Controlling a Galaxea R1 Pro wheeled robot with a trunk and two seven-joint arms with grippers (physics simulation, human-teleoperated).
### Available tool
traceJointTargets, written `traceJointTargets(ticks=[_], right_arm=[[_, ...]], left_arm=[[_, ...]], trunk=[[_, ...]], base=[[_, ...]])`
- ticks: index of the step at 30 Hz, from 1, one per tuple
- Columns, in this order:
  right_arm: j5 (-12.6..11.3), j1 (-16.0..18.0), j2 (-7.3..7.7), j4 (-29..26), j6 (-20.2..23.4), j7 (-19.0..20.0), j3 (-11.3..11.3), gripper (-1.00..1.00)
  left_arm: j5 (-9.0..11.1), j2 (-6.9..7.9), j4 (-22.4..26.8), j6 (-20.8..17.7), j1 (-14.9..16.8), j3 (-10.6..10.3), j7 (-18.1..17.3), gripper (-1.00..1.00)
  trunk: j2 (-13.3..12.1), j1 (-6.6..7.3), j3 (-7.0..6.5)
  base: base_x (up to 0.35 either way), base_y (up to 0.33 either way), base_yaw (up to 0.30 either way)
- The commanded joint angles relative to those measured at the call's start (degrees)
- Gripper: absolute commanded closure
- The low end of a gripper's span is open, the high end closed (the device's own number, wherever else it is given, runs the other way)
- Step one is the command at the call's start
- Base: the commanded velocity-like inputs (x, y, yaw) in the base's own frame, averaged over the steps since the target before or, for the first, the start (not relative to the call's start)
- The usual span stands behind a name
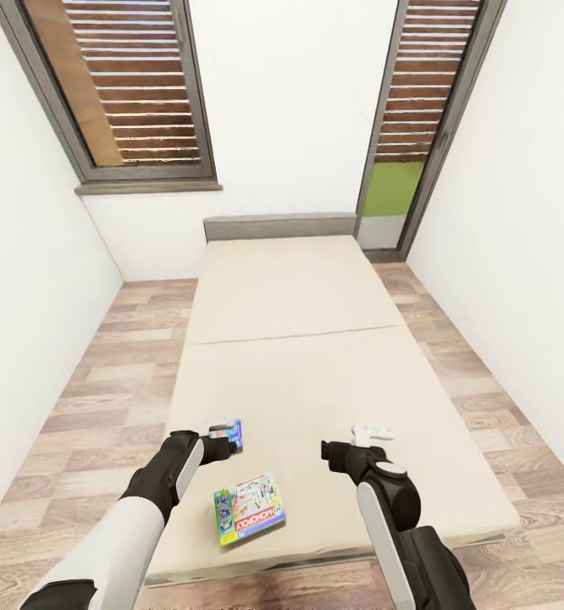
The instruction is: Put all the toys in the child's room - the three board games (two on the bed and one on the table), the two jigsaw puzzles on the table, and the tennis ball on the table - inside the toy box on the table in the child's room.
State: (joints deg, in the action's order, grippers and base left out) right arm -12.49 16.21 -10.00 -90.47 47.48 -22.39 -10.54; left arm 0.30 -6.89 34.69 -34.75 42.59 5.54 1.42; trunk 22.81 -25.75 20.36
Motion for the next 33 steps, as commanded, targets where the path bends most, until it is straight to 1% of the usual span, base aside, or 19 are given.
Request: traceJointTargets(ticks=[1,12,33], right_arm=[[-0.6,0.05,0.0,-0.06,0.1,-0.57,0.02,-1.0],[-0.6,0.05,0.0,-0.06,-0.16,-0.55,0.24,-1.0],[-0.6,0.05,0.0,-0.06,-0.28,-0.47,-0.08,-1.0]], left_arm=[[0.05,-0.08,0.1,-0.3,0.03,0.25,0.15,-1.0],[-0.02,-0.11,0.12,-0.07,0.03,0.14,0.18,-1.0],[-0.03,-0.13,0.12,0.21,0.03,0.17,0.16,-1.0]], trunk=[[0.11,-0.03,0.19],[0.11,-0.03,1.22],[0.11,-0.03,3.18]], base=[[0.0,0.0,0.0],[0.0,0.0,0.0],[0.0,0.0,0.0]])
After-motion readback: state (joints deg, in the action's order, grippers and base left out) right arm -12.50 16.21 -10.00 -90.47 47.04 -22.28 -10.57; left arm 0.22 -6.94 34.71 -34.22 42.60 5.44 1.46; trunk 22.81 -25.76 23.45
